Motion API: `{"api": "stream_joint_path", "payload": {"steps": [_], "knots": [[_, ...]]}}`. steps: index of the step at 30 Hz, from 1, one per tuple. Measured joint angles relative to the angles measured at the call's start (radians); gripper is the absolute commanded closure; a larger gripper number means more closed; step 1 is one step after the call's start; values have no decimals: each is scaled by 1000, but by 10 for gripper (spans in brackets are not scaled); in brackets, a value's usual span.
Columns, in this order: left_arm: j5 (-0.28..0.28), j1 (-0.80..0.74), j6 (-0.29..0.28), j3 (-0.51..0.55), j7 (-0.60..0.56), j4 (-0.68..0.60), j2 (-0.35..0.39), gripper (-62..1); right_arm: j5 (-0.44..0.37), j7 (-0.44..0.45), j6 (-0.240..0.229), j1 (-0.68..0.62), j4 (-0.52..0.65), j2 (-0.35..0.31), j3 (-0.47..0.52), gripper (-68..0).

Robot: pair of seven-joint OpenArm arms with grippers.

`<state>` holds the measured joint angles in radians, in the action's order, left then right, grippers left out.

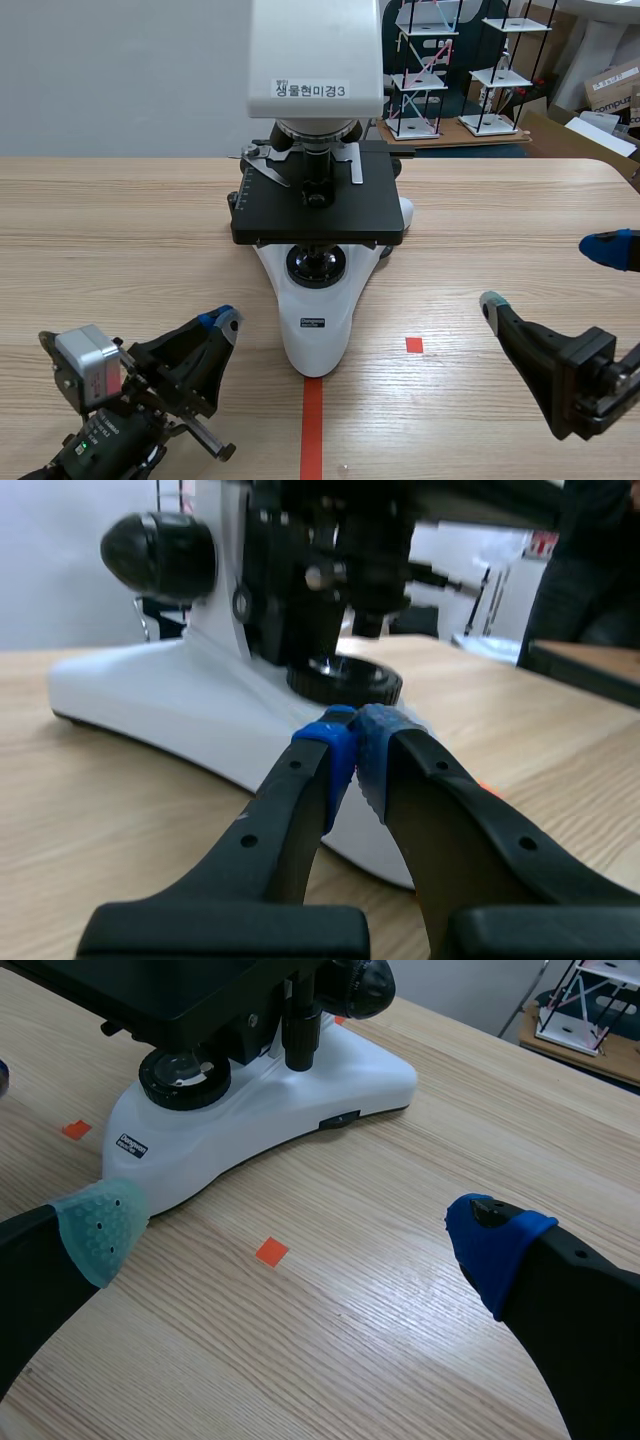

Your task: Point at the diaphragm

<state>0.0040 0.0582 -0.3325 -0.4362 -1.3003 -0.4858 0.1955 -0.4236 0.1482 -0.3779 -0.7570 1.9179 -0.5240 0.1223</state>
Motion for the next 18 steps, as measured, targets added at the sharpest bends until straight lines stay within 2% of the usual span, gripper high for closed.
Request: {"api": "stream_joint_path", "payload": {"steps": [5, 18], "knots": [[30, 8, 0, 0, 3, 0, -21, -31, 0, 0, 0, 0, 0, 0, 0, -679], [29, 9, 0, 0, 5, 0, -24, -31, 0, 0, 0, 0, 0, 0, 0, -679]]}}
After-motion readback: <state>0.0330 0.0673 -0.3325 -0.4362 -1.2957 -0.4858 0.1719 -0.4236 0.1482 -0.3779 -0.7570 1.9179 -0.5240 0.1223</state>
